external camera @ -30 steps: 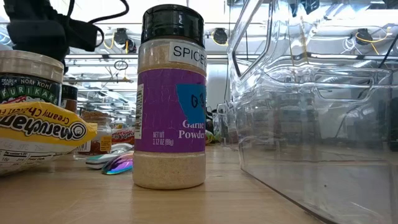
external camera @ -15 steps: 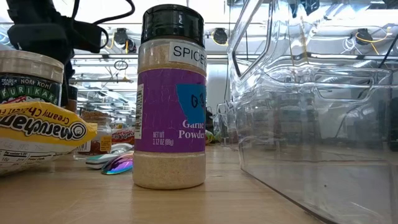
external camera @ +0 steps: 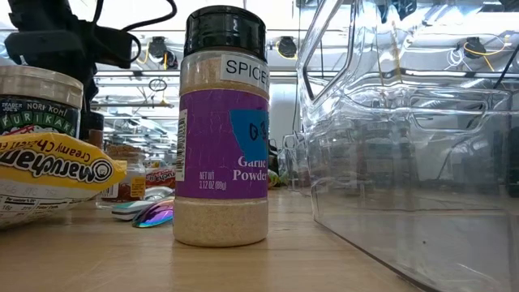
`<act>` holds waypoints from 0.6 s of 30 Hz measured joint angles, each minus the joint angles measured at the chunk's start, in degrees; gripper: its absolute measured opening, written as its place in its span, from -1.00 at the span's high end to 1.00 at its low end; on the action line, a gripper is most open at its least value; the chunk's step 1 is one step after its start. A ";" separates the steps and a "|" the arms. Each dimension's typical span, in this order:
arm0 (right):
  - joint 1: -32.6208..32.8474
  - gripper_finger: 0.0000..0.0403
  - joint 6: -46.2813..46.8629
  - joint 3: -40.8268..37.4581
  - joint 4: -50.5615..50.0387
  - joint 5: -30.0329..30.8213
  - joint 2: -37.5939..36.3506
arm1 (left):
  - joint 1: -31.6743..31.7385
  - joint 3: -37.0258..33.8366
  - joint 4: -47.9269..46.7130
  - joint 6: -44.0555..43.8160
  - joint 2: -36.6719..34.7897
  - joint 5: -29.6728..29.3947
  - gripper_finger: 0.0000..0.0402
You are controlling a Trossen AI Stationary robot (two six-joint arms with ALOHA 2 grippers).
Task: Pick & Place Food Item
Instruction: Put the orange seasoning bottle into the middle transparent bin
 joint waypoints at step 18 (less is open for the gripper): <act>-0.45 -0.95 -6.63 0.37 12.10 5.96 17.30 | 5.06 22.90 8.19 18.84 5.90 -8.82 -0.01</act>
